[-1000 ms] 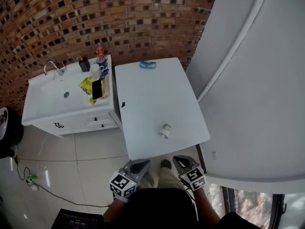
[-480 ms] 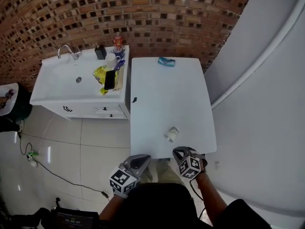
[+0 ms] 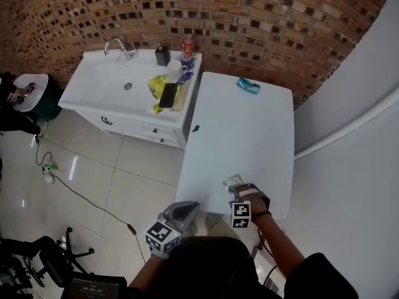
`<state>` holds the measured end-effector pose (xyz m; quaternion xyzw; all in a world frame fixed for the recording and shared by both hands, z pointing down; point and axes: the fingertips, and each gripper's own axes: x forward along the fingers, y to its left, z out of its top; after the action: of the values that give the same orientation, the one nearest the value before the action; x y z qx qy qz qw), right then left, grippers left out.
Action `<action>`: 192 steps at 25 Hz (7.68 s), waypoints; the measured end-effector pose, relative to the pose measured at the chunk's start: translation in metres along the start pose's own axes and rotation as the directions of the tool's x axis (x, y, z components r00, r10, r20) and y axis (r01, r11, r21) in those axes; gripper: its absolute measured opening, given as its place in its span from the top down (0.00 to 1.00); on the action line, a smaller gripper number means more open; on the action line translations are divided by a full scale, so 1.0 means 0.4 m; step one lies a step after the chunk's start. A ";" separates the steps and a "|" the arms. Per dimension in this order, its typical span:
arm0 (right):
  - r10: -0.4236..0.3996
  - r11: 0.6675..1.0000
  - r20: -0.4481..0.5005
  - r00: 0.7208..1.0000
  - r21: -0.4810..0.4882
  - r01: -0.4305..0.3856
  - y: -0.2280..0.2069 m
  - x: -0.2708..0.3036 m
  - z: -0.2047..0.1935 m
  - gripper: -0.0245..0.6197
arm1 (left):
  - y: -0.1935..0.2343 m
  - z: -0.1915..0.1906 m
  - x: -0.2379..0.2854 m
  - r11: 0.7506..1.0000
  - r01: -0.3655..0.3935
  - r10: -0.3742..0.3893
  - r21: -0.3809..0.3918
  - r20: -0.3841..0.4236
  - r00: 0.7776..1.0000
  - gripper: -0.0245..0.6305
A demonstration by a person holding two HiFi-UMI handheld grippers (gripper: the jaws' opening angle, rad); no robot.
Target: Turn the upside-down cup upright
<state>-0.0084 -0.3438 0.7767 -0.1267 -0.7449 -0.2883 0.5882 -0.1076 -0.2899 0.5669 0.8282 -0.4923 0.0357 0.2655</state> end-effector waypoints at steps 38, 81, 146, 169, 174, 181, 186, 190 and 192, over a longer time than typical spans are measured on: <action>0.161 0.850 -0.157 0.974 -0.480 -0.217 0.030 0.182 -0.138 0.43 | 0.045 -0.006 0.003 0.968 -0.222 0.233 -0.112 0.086 0.969 0.94; -0.187 0.596 0.531 0.826 0.730 -0.335 -0.028 0.037 -0.073 0.44 | -0.076 0.005 0.107 1.000 -0.013 0.014 0.019 -0.030 0.999 0.94; -0.808 0.291 0.269 0.525 0.956 -0.041 0.786 -0.780 0.472 0.97 | -0.706 -0.409 -0.554 0.898 0.342 -0.342 0.277 -0.052 0.938 0.94; -0.804 0.240 0.216 0.555 0.970 -0.030 1.056 -0.802 0.870 0.97 | -0.735 -0.624 -0.970 0.876 0.441 -0.434 0.198 -0.080 0.898 0.94; -0.820 0.242 0.224 0.527 0.970 -0.036 1.085 -0.828 0.836 0.97 | -0.774 -0.644 -0.971 0.888 0.414 -0.407 0.200 -0.078 0.910 0.94; -0.824 0.246 0.237 0.515 0.968 -0.052 1.144 -0.874 0.739 0.97 | -0.870 -0.663 -0.920 0.899 0.390 -0.379 0.198 -0.093 0.921 0.94; -0.826 0.208 0.208 0.523 0.976 -0.061 1.206 -0.904 0.620 0.97 | -0.980 -0.685 -0.857 0.895 0.399 -0.385 0.202 -0.103 0.917 0.94; -0.813 0.213 0.208 0.543 0.976 -0.054 1.235 -0.907 0.568 0.97 | -1.019 -0.686 -0.831 0.895 0.399 -0.389 0.198 -0.091 0.917 0.94; -0.806 0.209 0.200 0.557 0.977 -0.048 1.243 -0.907 0.548 0.97 | -1.025 -0.685 -0.822 0.897 0.397 -0.388 0.194 -0.082 0.918 0.94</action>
<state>0.1782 0.2362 0.5405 0.3442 -0.9264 0.1077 0.1082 0.1212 0.2556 0.5302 0.9325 -0.3032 0.0496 0.1897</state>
